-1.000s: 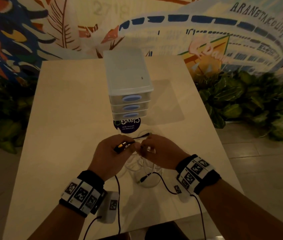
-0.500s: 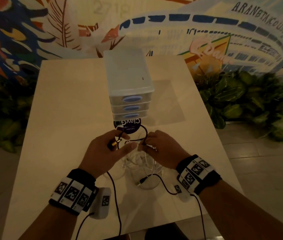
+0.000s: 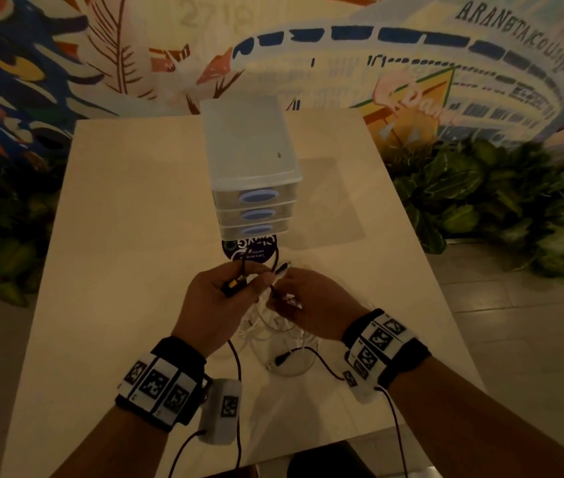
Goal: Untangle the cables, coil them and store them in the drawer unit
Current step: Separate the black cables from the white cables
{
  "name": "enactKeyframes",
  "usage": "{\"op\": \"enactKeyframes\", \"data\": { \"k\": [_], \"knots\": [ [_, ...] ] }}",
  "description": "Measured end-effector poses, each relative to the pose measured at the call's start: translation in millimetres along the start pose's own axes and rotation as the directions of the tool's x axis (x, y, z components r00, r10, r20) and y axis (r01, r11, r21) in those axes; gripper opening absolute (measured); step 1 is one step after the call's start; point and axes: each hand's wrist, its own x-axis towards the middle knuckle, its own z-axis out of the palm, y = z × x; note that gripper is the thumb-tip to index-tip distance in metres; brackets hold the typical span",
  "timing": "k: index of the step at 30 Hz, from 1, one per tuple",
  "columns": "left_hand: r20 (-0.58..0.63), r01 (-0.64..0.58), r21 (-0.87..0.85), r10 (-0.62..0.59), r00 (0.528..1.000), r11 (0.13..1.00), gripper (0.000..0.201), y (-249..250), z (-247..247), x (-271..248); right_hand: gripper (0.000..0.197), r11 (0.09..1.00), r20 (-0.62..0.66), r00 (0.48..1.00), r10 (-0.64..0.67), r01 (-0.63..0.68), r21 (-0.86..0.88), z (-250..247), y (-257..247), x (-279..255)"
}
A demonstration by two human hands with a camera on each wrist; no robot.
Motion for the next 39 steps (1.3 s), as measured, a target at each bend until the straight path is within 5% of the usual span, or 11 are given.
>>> {"op": "enactKeyframes", "data": {
  "k": [8, 13, 17, 22, 26, 34, 39],
  "knots": [
    [-0.206, -0.048, -0.223, 0.001, 0.978, 0.974, 0.014, 12, -18, 4, 0.034, 0.993, 0.055, 0.991, 0.119, -0.119, 0.002, -1, 18, -5],
    [-0.035, 0.075, -0.086, -0.078, 0.996, 0.993, 0.046, -3, -19, 3, 0.027, 0.997, -0.014, 0.999, 0.046, -0.045, 0.068, -7, 11, -5],
    [0.15, 0.1, 0.13, -0.119, 0.981, 0.987, 0.038, -14, -8, -3, 0.032, 0.999, -0.024, 0.999, -0.03, 0.029, -0.027, -12, -3, -2],
    [0.089, 0.051, 0.243, -0.075, 0.993, 0.969, 0.023, -19, 0, -1, 0.02, 0.991, 0.046, 0.996, -0.072, 0.076, -0.109, -13, -11, 1],
    [0.041, -0.015, 0.279, 0.003, 0.999, 0.96, 0.011, -18, 0, -2, 0.031, 0.996, 0.009, 0.997, -0.078, 0.079, -0.039, -10, -10, -1],
    [-0.233, -0.039, -0.22, -0.014, 0.972, 0.975, 0.012, 8, -17, 2, 0.036, 0.987, 0.154, 0.978, 0.138, -0.123, -0.102, 11, 17, -5],
    [-0.247, -0.025, -0.284, -0.048, 0.968, 0.958, 0.033, 1, -30, 7, 0.039, 0.993, 0.14, 0.987, 0.081, -0.069, -0.094, 4, 17, -8]
  ]
}}
